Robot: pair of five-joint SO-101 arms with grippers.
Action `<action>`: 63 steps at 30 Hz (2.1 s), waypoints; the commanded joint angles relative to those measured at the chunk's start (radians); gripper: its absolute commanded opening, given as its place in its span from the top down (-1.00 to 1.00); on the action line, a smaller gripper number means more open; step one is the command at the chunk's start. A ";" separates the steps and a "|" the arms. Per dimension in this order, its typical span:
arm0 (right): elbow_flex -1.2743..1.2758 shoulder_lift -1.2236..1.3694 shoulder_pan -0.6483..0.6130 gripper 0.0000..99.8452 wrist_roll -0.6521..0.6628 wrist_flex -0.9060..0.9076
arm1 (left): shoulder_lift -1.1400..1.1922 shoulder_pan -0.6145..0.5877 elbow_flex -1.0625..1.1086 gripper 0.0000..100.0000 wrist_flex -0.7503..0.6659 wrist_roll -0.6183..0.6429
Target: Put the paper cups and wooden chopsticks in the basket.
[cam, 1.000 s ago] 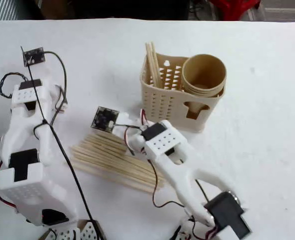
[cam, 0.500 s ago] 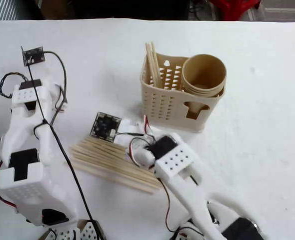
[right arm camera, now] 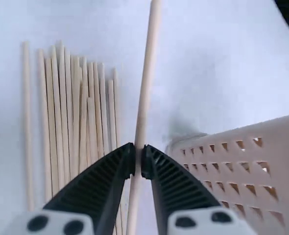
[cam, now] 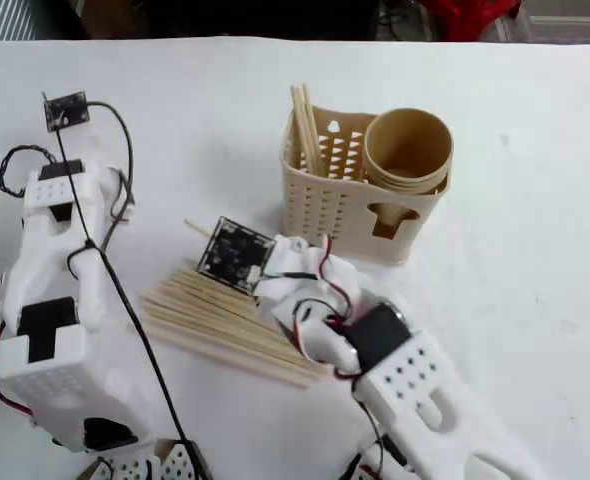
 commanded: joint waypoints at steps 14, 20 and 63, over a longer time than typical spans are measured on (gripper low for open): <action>-0.529 0.153 0.188 0.96 -0.356 -0.479 | -0.005 -0.004 -0.003 0.86 -0.014 0.005; -0.529 0.351 0.280 0.96 -0.359 -0.714 | -0.005 -0.004 -0.003 0.86 -0.014 0.005; -0.184 -0.062 0.067 0.69 -0.258 0.054 | -0.005 -0.005 -0.002 0.86 -0.018 0.005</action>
